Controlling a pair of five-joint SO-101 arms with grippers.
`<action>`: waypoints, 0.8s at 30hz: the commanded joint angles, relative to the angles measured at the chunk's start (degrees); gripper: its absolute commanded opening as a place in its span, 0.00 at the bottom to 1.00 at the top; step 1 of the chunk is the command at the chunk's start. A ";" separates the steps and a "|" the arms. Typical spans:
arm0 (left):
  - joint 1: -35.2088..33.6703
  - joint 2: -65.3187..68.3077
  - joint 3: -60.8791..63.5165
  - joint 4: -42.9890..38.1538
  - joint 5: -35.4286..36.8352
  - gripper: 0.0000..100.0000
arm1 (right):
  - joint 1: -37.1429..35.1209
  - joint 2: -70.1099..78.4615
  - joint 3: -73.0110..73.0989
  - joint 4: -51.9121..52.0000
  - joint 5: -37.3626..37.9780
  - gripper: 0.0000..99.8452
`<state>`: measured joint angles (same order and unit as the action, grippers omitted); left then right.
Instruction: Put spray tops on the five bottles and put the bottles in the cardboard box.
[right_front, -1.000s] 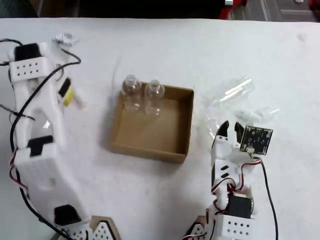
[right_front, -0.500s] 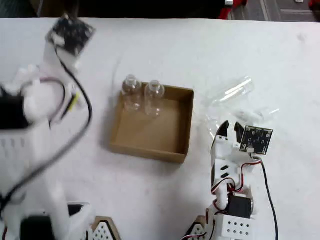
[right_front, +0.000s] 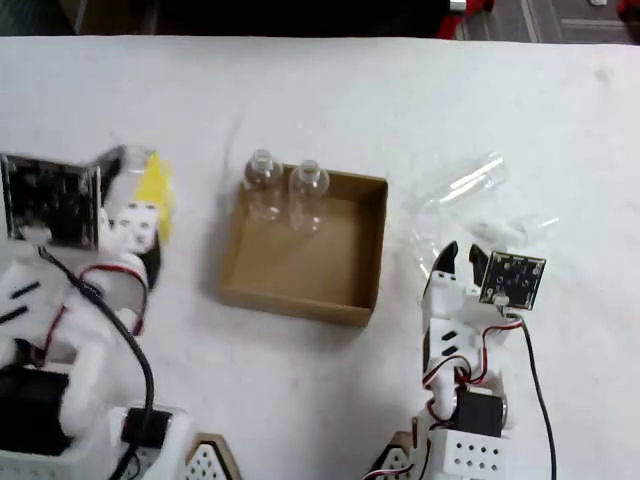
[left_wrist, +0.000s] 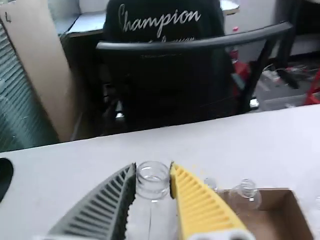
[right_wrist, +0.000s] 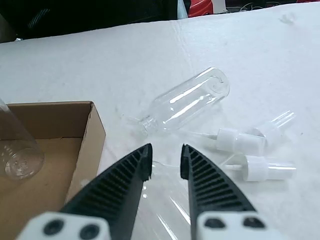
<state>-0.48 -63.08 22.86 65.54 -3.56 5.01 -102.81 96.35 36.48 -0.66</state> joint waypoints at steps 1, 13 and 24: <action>11.56 -5.32 5.36 -6.15 6.86 0.02 | -0.75 -0.04 0.53 0.13 0.62 0.08; 34.68 -10.15 32.35 -41.76 13.19 0.02 | -0.66 -0.04 0.53 0.13 0.62 0.08; 35.56 -6.02 43.16 -65.67 13.36 0.02 | 6.46 -0.31 0.53 -1.89 0.18 0.08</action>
<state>34.42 -72.48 65.93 7.78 9.10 8.18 -102.81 96.35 36.31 -0.66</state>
